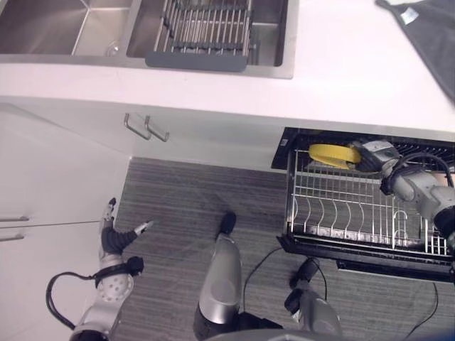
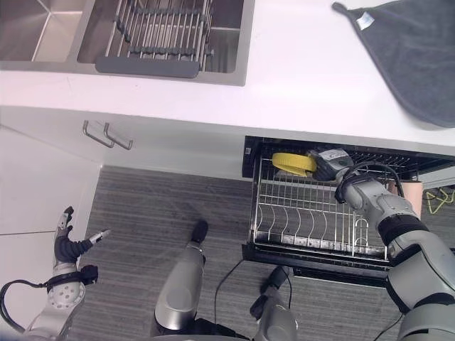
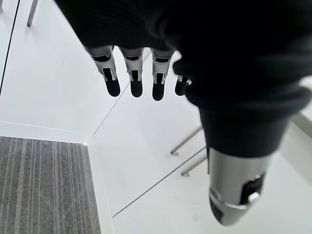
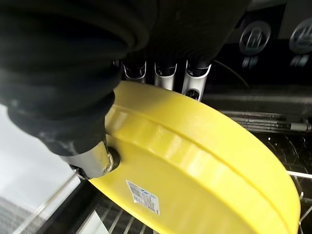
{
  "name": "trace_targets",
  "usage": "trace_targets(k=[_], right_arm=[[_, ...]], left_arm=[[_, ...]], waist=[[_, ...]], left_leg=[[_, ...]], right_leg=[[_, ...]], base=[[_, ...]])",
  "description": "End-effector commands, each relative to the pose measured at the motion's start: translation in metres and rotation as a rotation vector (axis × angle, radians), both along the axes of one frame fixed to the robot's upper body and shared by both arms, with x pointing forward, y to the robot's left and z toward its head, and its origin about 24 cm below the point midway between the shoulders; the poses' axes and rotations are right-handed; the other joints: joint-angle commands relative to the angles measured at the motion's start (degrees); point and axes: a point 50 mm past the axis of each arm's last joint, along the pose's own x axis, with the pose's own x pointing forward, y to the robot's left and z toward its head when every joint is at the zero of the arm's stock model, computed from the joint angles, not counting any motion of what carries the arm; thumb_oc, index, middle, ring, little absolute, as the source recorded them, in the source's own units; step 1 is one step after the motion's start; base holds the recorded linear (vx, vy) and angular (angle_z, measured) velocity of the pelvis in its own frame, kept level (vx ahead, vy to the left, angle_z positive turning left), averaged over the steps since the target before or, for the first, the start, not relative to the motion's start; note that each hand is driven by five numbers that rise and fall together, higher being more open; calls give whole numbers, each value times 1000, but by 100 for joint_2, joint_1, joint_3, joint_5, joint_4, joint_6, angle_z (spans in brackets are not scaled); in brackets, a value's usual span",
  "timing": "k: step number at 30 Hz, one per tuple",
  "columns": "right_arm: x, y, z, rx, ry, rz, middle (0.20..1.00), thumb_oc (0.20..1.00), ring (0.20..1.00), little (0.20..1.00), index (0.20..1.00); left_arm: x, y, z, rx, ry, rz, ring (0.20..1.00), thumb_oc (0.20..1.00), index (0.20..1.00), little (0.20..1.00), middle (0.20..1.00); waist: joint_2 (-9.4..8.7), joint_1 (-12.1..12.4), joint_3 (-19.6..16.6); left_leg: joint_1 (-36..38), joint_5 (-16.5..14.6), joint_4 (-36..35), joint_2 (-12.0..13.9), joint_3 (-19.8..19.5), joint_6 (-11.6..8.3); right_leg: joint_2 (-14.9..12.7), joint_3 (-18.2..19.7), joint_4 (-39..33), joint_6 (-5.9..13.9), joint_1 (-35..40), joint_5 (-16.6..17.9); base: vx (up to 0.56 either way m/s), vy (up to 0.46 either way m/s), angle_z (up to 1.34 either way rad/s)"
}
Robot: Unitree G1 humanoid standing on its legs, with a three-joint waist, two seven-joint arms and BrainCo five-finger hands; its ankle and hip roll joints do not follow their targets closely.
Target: Place the dishes in the dishwasher.
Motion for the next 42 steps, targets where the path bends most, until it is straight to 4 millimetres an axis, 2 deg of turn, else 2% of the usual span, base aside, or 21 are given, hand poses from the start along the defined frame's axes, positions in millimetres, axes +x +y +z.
trace_targets(k=[1,7,8,10,13,20,21,23,24,30,38,42], right_arm=[[14,3,36,32,-127,-16,200,200,200,200,200],[21,-3,46,-39,-145,-93,200,200,200,200,200],[25,-2,52,-96,-138,-102,200,200,200,200,200],[27,3,51,-163,-101,-78,200,200,200,200,200],[30,15,36,-200,-19,-36,200,200,200,200,200],[32,37,-4,-131,123,-43,200,200,200,200,200],[32,38,-7,-125,129,-44,369,369,369,369,369],[32,41,-13,-95,148,-58,827,827,827,827,827],[32,42,-15,-88,151,-60,1000,1000,1000,1000,1000],[33,45,-20,-16,153,-96,1000,1000,1000,1000,1000],[30,39,-22,35,166,-127,1000,1000,1000,1000,1000],[31,35,-19,124,147,-166,1000,1000,1000,1000,1000]], left_arm=[[-7,10,12,26,-48,2,1000,1000,1000,1000,1000],[0,8,20,6,-96,8,1000,1000,1000,1000,1000],[1,6,20,0,-102,6,1000,1000,1000,1000,1000],[2,6,21,-9,-111,12,1000,1000,1000,1000,1000],[4,6,24,-8,-126,4,1000,1000,1000,1000,1000],[14,3,32,18,-149,-27,1000,1000,1000,1000,1000],[15,3,33,19,-151,-29,1000,1000,1000,1000,1000],[16,2,33,21,-150,-33,1000,1000,1000,1000,1000],[17,2,34,21,-148,-34,1000,1000,1000,1000,1000],[20,0,34,21,-143,-47,1000,1000,1000,1000,1000],[20,1,34,17,-134,-42,1000,1000,1000,1000,1000],[20,0,32,12,-130,-40,1000,1000,1000,1000,1000]], waist=[[-82,95,-243],[11,107,-122],[42,103,-117],[48,113,-127],[6,160,-120],[-81,266,-77],[-77,270,-77],[-73,286,-77],[-68,288,-77],[-73,271,-77],[-81,223,-77],[-75,204,-77]], left_leg=[[-456,14,472,-62,-233,-51],[-716,-54,636,-99,-197,-5],[-787,-58,659,-102,-166,5],[-825,-42,620,-106,-129,9],[-849,-33,568,-100,-88,20],[-921,-51,585,-91,-89,25],[-929,-49,581,-97,-94,25],[-947,-43,576,-113,-100,29],[-951,-40,574,-119,-100,31],[-980,-30,572,-132,-73,33],[-1014,-34,630,-114,-46,45],[-1005,-39,633,-122,-47,59]], right_leg=[[-338,65,1056,-65,-223,-729],[-387,143,1269,-76,-611,-760],[-407,172,1328,-74,-731,-765],[-412,173,1302,-57,-794,-741],[-414,153,1268,-27,-841,-710],[-375,64,1228,-12,-842,-690],[-373,60,1222,-10,-844,-689],[-365,43,1205,-10,-838,-682],[-365,42,1204,-8,-841,-678],[-348,39,1167,5,-851,-645],[-347,69,1227,-7,-906,-642],[-339,96,1259,-26,-923,-657]], base=[[-112,-6,-2],[-75,14,-6],[-75,62,4],[-65,50,-4],[-26,-7,-12],[-8,-54,0],[6,-31,2],[4,-18,4],[3,-14,7],[-1,-3,2],[0,0,0],[0,0,0]])
